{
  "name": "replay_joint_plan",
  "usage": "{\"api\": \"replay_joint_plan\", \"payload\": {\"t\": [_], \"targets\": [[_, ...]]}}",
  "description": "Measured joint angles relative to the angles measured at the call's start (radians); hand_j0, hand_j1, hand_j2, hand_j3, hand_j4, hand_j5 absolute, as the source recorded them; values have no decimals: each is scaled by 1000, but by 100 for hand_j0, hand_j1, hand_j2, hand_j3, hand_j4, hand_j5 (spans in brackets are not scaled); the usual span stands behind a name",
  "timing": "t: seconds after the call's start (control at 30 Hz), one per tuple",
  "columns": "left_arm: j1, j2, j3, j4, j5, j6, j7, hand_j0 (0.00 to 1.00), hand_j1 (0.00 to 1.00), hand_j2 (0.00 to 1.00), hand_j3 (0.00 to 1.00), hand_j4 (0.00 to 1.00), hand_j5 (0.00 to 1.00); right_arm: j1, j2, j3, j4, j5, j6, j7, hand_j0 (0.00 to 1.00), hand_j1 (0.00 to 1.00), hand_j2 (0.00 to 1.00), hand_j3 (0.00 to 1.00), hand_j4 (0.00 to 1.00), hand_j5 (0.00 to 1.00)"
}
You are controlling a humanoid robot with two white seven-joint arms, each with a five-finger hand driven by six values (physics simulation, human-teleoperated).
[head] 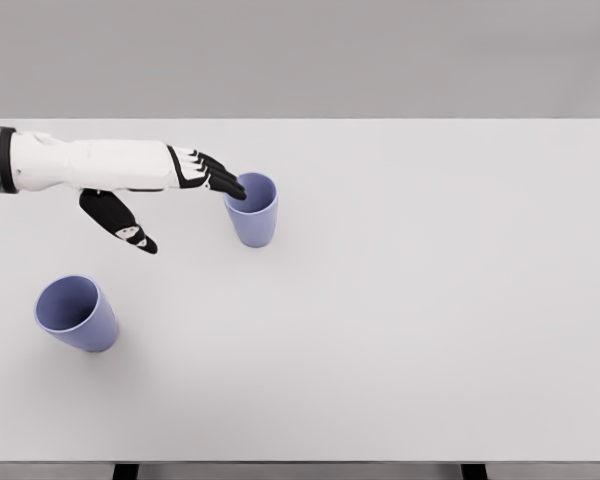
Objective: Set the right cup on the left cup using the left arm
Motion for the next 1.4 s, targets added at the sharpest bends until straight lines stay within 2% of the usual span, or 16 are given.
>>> {"api": "replay_joint_plan", "payload": {"t": [0.1, 0.2, 0.43, 0.6, 0.7, 0.9, 1.1, 1.3, 1.4], "targets": [[-68, -24, -4, 60, 1, 1, 0, 100, 100, 100, 100, 100, 100, 9, 0, -2, 1, -1, 0, -3, 100, 100, 100, 100, 100, 100], [-69, -93, -7, 148, -18, 0, 0, 100, 100, 100, 100, 100, 100, 9, 0, -3, 2, -1, 0, -4, 100, 100, 100, 100, 100, 100], [-100, -237, -102, 231, -74, 0, 0, 100, 100, 100, 100, 100, 100, 9, 0, -4, 3, -1, 0, -4, 100, 100, 100, 100, 100, 100], [-100, -311, -115, 371, -94, 0, 0, 100, 100, 100, 100, 100, 100, 9, 0, -4, 3, -1, 0, -4, 100, 100, 100, 100, 100, 100], [-98, -353, -115, 426, -97, 0, 0, 100, 100, 100, 100, 100, 100, 9, 0, -3, 3, -1, 0, -4, 100, 100, 100, 100, 100, 100], [-83, -397, -122, 485, -112, 0, 0, 100, 100, 100, 100, 100, 100, 9, 0, -3, 3, -1, 0, -4, 100, 100, 100, 100, 100, 100], [-83, -404, -123, 501, -119, 0, 0, 100, 100, 100, 100, 100, 100, 9, 0, -3, 3, -1, 0, -4, 100, 100, 100, 100, 100, 100], [-81, -424, -120, 557, -145, 0, 0, 100, 100, 100, 100, 100, 100, 9, 0, -3, 3, -1, 0, -4, 100, 100, 100, 100, 100, 100], [-52, -446, -112, 585, -166, 0, 0, 100, 100, 100, 100, 100, 100, 9, 0, -3, 3, -1, 0, -4, 100, 100, 100, 100, 100, 100]]}}
